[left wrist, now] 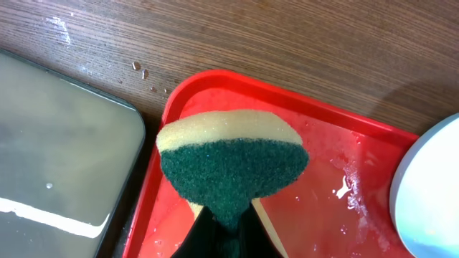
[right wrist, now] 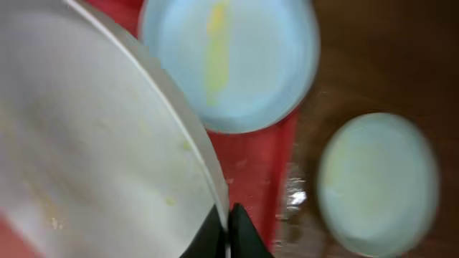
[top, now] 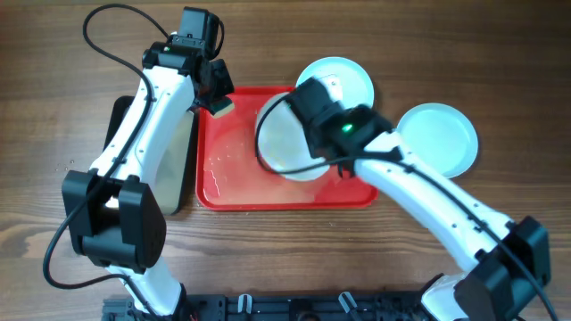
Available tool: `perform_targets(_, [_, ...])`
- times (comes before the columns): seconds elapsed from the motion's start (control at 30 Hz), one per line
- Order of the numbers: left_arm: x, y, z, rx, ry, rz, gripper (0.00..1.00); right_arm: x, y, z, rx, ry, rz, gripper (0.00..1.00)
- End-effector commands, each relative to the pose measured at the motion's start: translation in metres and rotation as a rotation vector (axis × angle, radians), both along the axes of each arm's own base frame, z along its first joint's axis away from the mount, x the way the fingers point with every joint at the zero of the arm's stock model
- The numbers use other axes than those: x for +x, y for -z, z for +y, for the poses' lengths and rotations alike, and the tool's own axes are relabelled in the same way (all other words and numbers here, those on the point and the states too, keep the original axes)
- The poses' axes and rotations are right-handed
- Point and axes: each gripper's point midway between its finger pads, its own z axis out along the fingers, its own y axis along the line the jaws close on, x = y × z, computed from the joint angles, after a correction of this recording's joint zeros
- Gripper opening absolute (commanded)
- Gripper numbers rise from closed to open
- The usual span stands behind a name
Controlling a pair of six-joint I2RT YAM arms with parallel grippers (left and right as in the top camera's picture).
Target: Clean dirty plates on tray and stack at the side
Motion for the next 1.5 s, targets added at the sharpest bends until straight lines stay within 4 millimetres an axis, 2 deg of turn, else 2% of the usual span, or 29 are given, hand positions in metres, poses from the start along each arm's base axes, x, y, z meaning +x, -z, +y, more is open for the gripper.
perform_targets(0.0, [0.005,-0.001,0.001,-0.006,-0.007,-0.007,0.04,0.006,-0.048,-0.018,-0.286,0.073,-0.297,0.04])
perform_targets(0.1, [0.005,-0.001,0.001,-0.006,-0.007,-0.007,0.04,-0.003,-0.072,-0.003,-0.380,0.042,-0.429,0.04])
perform_targets(0.23, [0.005,-0.001,0.001,-0.006,-0.007,-0.007,0.04,-0.016,-0.087,0.014,-0.430,-0.008,-0.510,0.04])
perform_targets(0.47, [0.005,-0.001,0.001,-0.006,-0.007,-0.007,0.04,-0.016,-0.099,0.010,-0.477,0.013,-0.567,0.04])
perform_targets(0.6, [0.005,-0.001,0.001,-0.006,-0.007,-0.007,0.04,-0.016,-0.099,0.011,-0.472,0.016,-0.569,0.04])
perform_targets(0.7, [0.005,-0.001,0.001,-0.006,-0.007,-0.007,0.04,-0.017,-0.082,0.017,-0.400,-0.011,-0.492,0.04])
perform_targets(0.83, [0.005,-0.001,0.001,-0.007,-0.006,-0.006,0.04,-0.019,-0.027,0.026,-0.117,-0.004,-0.200,0.04])
perform_targets(0.9, [0.005,-0.001,0.001,-0.006,-0.007,-0.006,0.04,-0.016,-0.006,0.025,0.027,0.016,-0.051,0.04])
perform_targets(0.97, [0.005,-0.001,0.001,-0.006,-0.007,-0.006,0.04,-0.008,0.004,0.019,0.183,0.040,0.071,0.04])
perform_targets(1.07, [0.005,-0.001,0.001,-0.006,-0.007,-0.006,0.04,0.008,-0.001,0.005,0.404,0.030,0.168,0.04])
perform_targets(1.1, [0.005,-0.001,0.001,-0.006,-0.007,-0.006,0.04,0.015,-0.004,-0.008,0.464,0.061,0.179,0.04])
perform_targets(1.17, [0.005,-0.001,0.001,-0.006,-0.007,-0.006,0.04,0.028,-0.012,-0.048,0.581,0.130,0.197,0.04])
perform_targets(1.23, [0.005,-0.001,0.001,-0.006,-0.007,-0.006,0.04,0.034,-0.011,-0.095,0.625,0.233,0.203,0.04])
perform_targets(1.27, [0.005,-0.001,0.001,-0.006,-0.007,-0.006,0.04,0.035,-0.008,-0.134,0.629,0.323,0.199,0.04])
perform_targets(1.3, [0.005,-0.001,0.001,-0.006,-0.007,-0.006,0.04,0.031,-0.001,-0.183,0.630,0.440,0.185,0.05])
perform_targets(1.33, [0.005,-0.001,0.001,-0.006,-0.007,-0.006,0.04,0.026,0.006,-0.215,0.632,0.528,0.174,0.04])
perform_targets(1.4, [0.005,-0.001,0.001,-0.006,-0.007,-0.006,0.04,0.006,0.025,-0.268,0.618,0.702,0.169,0.04])
perform_targets(1.47, [0.005,-0.001,0.001,-0.006,-0.007,-0.006,0.04,-0.015,0.046,-0.301,0.628,0.818,0.172,0.04])
